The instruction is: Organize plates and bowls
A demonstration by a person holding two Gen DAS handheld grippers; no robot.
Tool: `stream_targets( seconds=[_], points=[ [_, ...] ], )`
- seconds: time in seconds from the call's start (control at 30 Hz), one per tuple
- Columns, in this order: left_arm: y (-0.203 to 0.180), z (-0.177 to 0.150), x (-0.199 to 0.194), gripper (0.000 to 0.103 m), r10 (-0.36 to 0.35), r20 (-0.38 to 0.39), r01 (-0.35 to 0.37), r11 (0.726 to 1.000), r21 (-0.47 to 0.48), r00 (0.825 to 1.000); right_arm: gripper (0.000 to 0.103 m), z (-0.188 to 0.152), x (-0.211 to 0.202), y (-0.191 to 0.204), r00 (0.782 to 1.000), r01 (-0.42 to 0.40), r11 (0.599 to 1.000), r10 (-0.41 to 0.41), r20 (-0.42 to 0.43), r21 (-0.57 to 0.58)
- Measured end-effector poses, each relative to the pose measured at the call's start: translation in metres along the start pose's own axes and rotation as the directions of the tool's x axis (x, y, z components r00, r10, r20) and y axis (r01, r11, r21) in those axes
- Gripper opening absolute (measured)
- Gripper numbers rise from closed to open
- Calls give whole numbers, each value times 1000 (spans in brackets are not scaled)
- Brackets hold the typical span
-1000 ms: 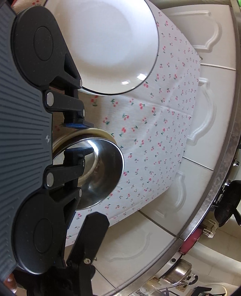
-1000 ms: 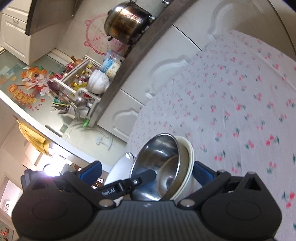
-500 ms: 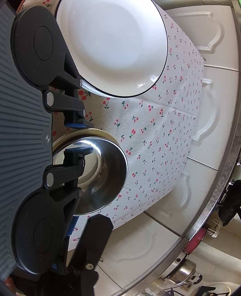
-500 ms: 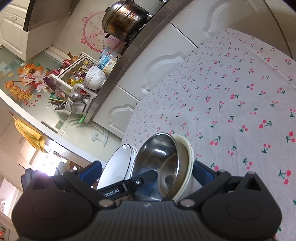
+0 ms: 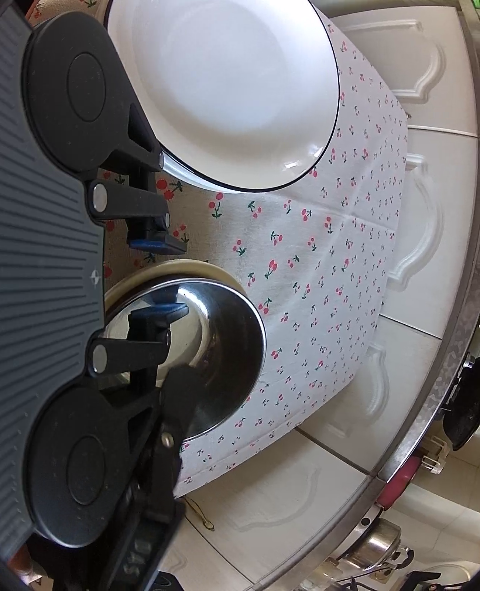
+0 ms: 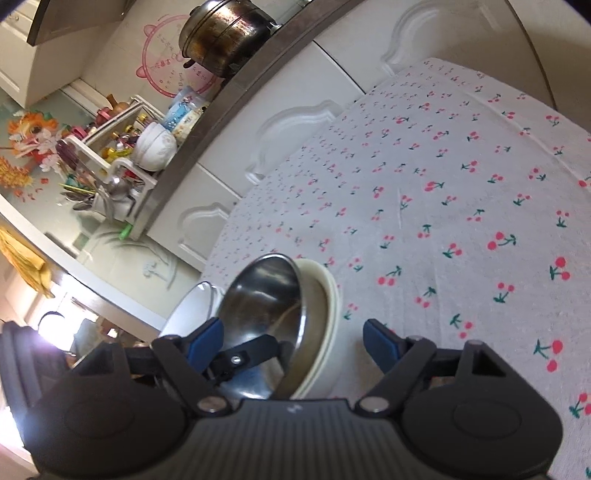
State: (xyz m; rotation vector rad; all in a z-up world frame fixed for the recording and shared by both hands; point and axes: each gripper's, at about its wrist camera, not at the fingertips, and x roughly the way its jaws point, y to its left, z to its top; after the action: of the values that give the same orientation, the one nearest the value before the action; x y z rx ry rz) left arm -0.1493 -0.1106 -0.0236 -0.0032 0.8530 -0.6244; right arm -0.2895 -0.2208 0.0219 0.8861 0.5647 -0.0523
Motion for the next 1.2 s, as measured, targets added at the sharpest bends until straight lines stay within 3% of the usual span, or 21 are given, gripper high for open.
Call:
stream_targets(
  seconds=[0.2,0.33,0.43,0.5,0.7,1.2],
  points=[
    [0,-3,0,44,-3,5,3,1000,11,1000,56,-3,3,2,998,60,997,-59,9,-56],
    [0,-4,-1,44,-6,11,5,1000,20,1000,43,-3,4,-2,997,73,996,-72,20,-46],
    [-1,-4,-1,39,-13,10,13,1000,22,1000,34,-3,3,-9,998,58,998,-58,15,-7],
    [-1,-4,-2,29,-24,9,24,999,21,1000,34,-3,3,-11,999,39,999,-39,8,29],
    [2,-4,-6,20,-32,14,31,999,4,999,34,-5,0,-13,1000,27,997,-27,7,73],
    [11,12,-43,19,-83,97,84,996,-11,992,33,3,-10,7,999,-20,994,17,33,104]
  ],
)
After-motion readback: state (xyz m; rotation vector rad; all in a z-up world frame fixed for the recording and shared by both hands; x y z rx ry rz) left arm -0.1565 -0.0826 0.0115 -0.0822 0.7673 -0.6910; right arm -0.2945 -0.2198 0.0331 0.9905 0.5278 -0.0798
